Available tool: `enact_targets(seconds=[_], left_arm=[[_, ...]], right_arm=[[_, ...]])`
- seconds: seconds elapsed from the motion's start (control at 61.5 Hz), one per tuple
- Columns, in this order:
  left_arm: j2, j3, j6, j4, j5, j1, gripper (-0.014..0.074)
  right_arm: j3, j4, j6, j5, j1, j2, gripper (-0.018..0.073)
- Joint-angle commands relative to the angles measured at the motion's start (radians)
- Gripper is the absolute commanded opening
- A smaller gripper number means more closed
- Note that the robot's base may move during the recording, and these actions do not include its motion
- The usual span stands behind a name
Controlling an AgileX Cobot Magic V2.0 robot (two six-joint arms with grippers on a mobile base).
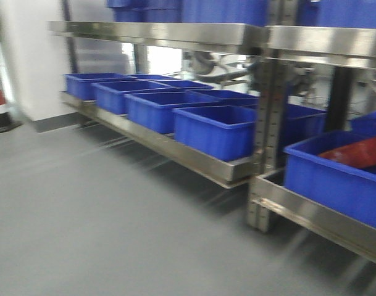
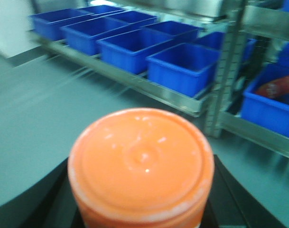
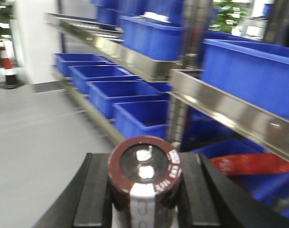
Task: Place cylindrical capacitor in blue bin on shelf
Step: 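Drive up to the shelf and stop before the blue bins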
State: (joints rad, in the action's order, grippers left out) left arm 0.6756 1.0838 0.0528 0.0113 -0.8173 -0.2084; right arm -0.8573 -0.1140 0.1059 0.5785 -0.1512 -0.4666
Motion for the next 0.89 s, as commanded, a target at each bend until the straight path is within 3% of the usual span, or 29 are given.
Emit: enact_targets(seconds=[0.0,0.878], left_arm=[[-0.004,-0.002,-0.001,-0.004,0.023,-0.008,-0.0111],[-0.004,-0.002,-0.001,-0.004,0.023,-0.008,-0.0111]], right_arm=[[-0.001,0.004,0.003,-0.033,-0.001,0.002,-0.0162],[-0.001,0.004,0.003,-0.033,-0.001,0.002,-0.0162]])
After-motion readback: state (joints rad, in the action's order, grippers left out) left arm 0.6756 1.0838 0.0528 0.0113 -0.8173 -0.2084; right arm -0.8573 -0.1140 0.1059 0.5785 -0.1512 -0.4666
